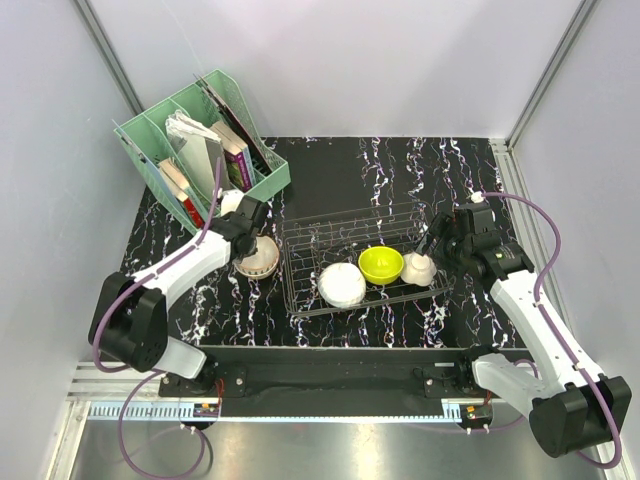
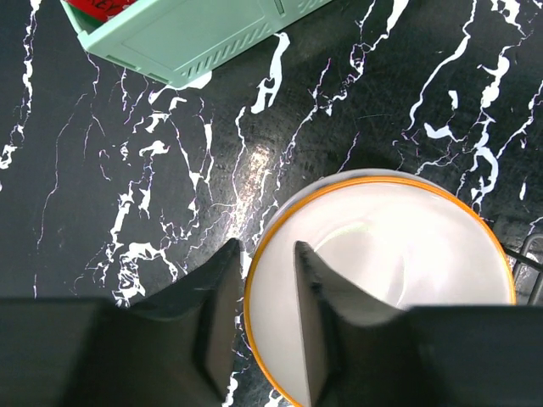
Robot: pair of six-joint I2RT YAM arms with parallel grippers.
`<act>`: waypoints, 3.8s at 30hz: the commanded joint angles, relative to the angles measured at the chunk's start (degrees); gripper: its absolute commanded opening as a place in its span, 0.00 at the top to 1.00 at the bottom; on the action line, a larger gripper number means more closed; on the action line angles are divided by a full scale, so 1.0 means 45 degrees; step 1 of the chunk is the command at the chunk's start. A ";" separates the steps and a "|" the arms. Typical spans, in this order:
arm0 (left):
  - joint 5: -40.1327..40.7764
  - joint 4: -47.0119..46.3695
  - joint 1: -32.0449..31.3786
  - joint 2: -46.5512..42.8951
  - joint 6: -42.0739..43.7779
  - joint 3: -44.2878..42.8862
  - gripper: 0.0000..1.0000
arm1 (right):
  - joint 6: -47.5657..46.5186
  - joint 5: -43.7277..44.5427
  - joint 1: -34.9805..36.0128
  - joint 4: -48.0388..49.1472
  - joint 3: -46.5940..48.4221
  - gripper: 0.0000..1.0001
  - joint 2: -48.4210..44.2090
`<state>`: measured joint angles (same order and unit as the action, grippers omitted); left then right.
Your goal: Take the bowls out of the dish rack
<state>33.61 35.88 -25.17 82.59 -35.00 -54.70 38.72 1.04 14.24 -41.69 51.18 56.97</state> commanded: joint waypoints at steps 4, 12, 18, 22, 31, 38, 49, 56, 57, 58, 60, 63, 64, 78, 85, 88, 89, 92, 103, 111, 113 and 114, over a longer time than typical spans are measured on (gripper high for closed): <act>0.0481 -0.0220 0.0027 -0.0832 -0.0093 -0.0110 0.62 | -0.0147 0.0258 -0.0039 0.0144 0.0014 0.19 -0.0004; 0.1146 0.1089 -0.0071 -0.2920 0.0022 -0.0969 0.45 | -0.0303 0.0394 -0.0039 0.0144 0.0092 0.19 -0.0101; -0.0589 0.1090 -0.0754 -0.4135 0.1350 -0.1692 0.38 | -0.0557 0.0375 -0.0020 0.0163 0.0656 0.19 -0.0297; -0.0851 0.0992 -0.2835 -0.3199 0.1821 -0.2354 0.37 | -0.0636 0.0142 -0.0039 0.0163 0.0893 0.20 -0.0044; 0.0871 0.1031 -0.7275 0.0045 0.3930 -0.3491 0.25 | -0.0831 -0.0855 -0.0040 0.0144 0.0542 0.20 -0.0198; -0.0591 0.0739 -0.7591 -0.0812 0.4439 -0.2631 0.25 | -0.0871 -0.1596 -0.0039 0.0319 0.0132 0.20 0.0094; -0.3830 -0.0238 -0.7552 -0.0269 0.2683 -0.3039 0.22 | -0.0538 -0.3238 -0.0039 0.1394 0.0287 0.19 0.0602; -0.5863 -0.0316 -0.6733 -0.0168 0.0791 -0.2693 0.21 | -0.0616 -0.3180 -0.0020 0.1394 0.0443 0.18 0.0777; -0.6253 -0.0568 -0.6441 -0.0517 0.0554 -0.2476 0.21 | -0.0597 -0.3180 -0.0020 0.1432 0.0405 0.18 0.0835; -0.6276 -0.0687 -0.6342 -0.0753 0.0146 -0.2281 0.21 | -0.0577 -0.3219 -0.0039 0.1452 0.0346 0.18 0.0836; -0.6296 -0.0708 -0.6011 -0.1318 -0.0130 -0.1908 0.21 | -0.0557 -0.3258 -0.0039 0.1569 0.0268 0.18 0.0933; -0.6605 -0.0377 -0.5444 -0.1769 -0.0794 -0.1771 0.21 | -0.0557 -0.3258 -0.0020 0.1648 0.0209 0.18 0.1109; -0.6744 -0.0259 -0.5307 -0.1809 -0.1202 -0.1752 0.21 | -0.0557 -0.3239 -0.0020 0.1667 0.0209 0.18 0.1148; -0.8580 0.0561 -0.4544 -0.0189 -0.3275 -0.1752 0.21 | -0.0674 -0.3024 -0.0020 0.1609 0.0385 0.19 0.1500; -0.8366 0.0679 -0.4447 -0.0228 -0.4310 -0.1283 0.20 | -0.0675 -0.3024 -0.0020 0.1628 0.0404 0.20 0.1559; -0.8736 0.0465 -0.4348 0.0084 -0.4486 -0.1224 0.20 | -0.0714 -0.3004 -0.0020 0.1609 0.0463 0.19 0.1539; -0.8853 0.0349 -0.4329 0.0201 -0.4526 -0.1224 0.20 | -0.0714 -0.3004 -0.0001 0.1609 0.0463 0.19 0.1539; -0.9242 -0.0216 -0.4193 0.0203 -0.4837 -0.0952 0.20 | -0.0733 -0.2985 -0.0020 0.1609 0.0463 0.20 0.1520; -0.9811 -0.1839 -0.4036 -0.0579 -0.5990 0.0982 0.20 | -0.0753 -0.2887 -0.0020 0.1667 0.0150 0.20 0.1695; -0.9870 -0.2934 -0.4055 -0.1243 -0.6578 0.1843 0.14 | -0.0655 -0.2985 -0.0020 0.1765 0.0092 0.21 0.1754; -1.0026 -0.2895 -0.4055 -0.1107 -0.6518 0.1881 0.15 | -0.0636 -0.2946 -0.0020 0.1784 0.0053 0.21 0.1696; -1.0026 -0.2875 -0.4055 -0.1068 -0.6499 0.1978 0.14 | -0.0636 -0.2946 -0.0020 0.1784 0.0034 0.21 0.1676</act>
<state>-11.40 21.28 -43.22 77.19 -64.42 -48.05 36.23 -12.12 14.22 -35.35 51.37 64.82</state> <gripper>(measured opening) 0.850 0.794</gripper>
